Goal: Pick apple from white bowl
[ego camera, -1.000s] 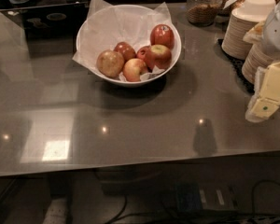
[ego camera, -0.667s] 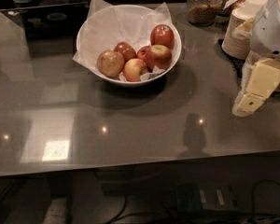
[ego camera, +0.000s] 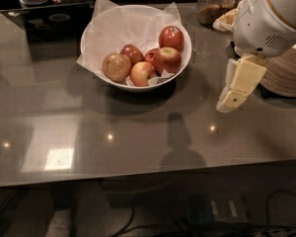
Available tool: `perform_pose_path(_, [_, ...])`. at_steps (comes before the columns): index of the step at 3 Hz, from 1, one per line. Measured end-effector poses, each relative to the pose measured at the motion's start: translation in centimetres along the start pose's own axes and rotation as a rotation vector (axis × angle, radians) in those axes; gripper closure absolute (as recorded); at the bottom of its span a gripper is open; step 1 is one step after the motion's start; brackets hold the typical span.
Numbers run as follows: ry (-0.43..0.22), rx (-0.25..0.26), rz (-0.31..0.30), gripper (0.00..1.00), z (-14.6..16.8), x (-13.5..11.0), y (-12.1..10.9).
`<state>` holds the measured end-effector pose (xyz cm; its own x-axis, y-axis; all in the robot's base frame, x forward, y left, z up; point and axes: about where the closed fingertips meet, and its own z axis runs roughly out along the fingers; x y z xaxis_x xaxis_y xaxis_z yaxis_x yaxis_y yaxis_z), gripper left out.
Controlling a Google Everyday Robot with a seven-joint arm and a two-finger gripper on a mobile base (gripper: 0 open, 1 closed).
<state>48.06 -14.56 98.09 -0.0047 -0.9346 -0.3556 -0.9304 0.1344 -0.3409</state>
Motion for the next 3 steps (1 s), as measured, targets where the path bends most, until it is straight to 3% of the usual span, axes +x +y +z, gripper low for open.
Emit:
perform_pose_path(1, [-0.042,-0.013,0.004,0.0,1.3,-0.8,-1.0])
perform_pose_path(3, [-0.213,-0.02,-0.109,0.0,6.1,-6.4,-5.5])
